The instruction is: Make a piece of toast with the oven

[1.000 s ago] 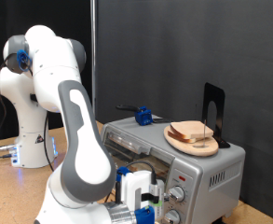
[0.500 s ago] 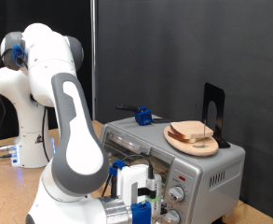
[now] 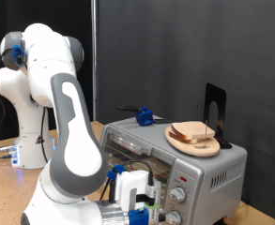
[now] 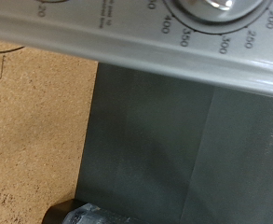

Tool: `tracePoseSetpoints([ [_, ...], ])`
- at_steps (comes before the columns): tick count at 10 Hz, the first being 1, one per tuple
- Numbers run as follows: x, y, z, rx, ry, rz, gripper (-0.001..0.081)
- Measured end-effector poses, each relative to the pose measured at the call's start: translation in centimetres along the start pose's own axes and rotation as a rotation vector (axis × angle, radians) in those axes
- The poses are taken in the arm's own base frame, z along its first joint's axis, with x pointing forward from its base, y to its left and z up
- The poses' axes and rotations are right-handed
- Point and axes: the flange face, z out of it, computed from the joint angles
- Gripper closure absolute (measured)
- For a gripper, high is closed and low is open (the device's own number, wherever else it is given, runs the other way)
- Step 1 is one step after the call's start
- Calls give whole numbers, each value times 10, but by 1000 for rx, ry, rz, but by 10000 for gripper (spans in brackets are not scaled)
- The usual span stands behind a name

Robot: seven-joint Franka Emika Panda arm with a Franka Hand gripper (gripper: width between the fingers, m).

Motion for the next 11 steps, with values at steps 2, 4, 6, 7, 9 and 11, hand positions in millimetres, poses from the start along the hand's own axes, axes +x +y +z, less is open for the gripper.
tracePoseSetpoints([
  [2, 0, 3, 4, -4, -3, -7, 801],
  [4, -1, 6, 10, -16, -13, 4, 708],
  [6, -1, 10, 14, -25, -18, 11, 371],
  [7, -2, 12, 18, -28, -22, 17, 371],
  [9, -3, 17, 29, -38, -31, 23, 185],
  [11, -2, 17, 29, -37, -23, 24, 39],
])
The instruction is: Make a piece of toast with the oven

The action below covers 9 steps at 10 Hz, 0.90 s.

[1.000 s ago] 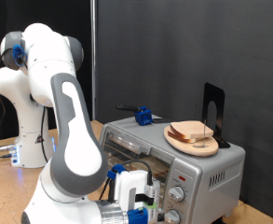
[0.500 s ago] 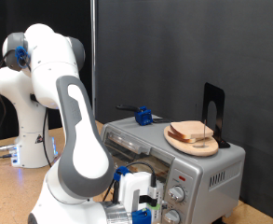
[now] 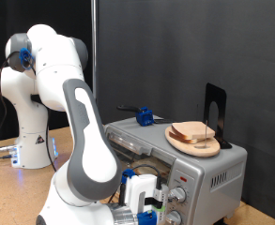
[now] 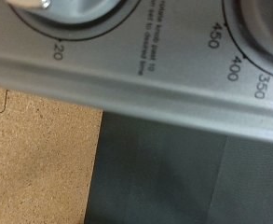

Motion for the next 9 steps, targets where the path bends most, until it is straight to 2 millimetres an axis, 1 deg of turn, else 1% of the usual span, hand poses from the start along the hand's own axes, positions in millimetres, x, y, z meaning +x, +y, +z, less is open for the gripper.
tracePoseSetpoints([
  [1, 1, -1, 0, 1, 2, -2, 3],
  [2, 2, -2, 0, 1, 2, -4, -1],
  [4, 4, -4, 0, -1, 1, 13, -2],
  [6, 7, -7, 2, -11, -45, 70, -2],
  [9, 11, -8, 4, -16, -80, 68, -2],
])
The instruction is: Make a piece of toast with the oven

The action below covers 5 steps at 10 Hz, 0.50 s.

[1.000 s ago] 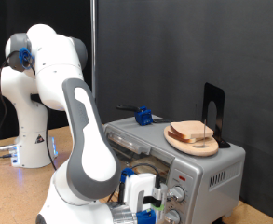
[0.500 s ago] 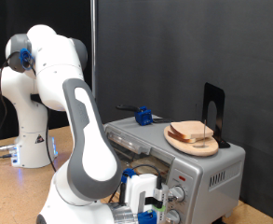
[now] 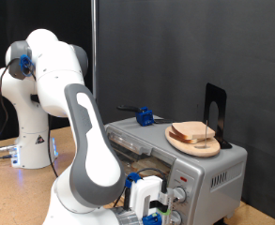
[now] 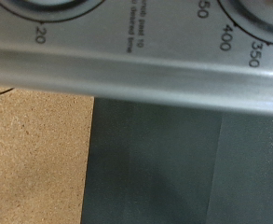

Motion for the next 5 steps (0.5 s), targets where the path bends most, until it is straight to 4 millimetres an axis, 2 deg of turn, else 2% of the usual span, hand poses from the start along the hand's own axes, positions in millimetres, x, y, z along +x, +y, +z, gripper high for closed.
tracePoseSetpoints([
  [3, 2, -1, 1, -1, -16, -73, -2],
  [5, 5, 5, 3, -9, -86, -94, -2],
])
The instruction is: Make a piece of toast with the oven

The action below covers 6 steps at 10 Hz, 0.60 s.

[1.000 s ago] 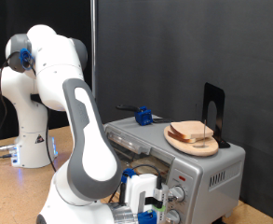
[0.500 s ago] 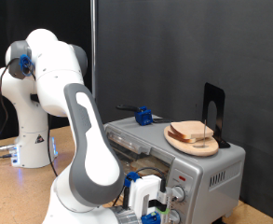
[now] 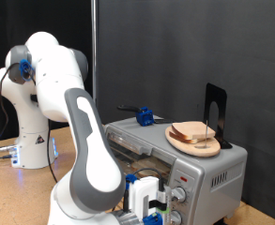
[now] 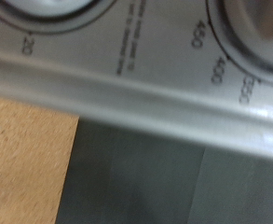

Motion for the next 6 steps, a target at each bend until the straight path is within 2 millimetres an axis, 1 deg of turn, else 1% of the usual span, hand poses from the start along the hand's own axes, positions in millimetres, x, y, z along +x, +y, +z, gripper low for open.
tracePoseSetpoints([
  [2, 3, 8, 3, -2, -41, 1, -2],
  [4, 6, 13, 19, -3, -56, 1, -2],
  [6, 6, 14, 18, 6, -55, -15, -2],
])
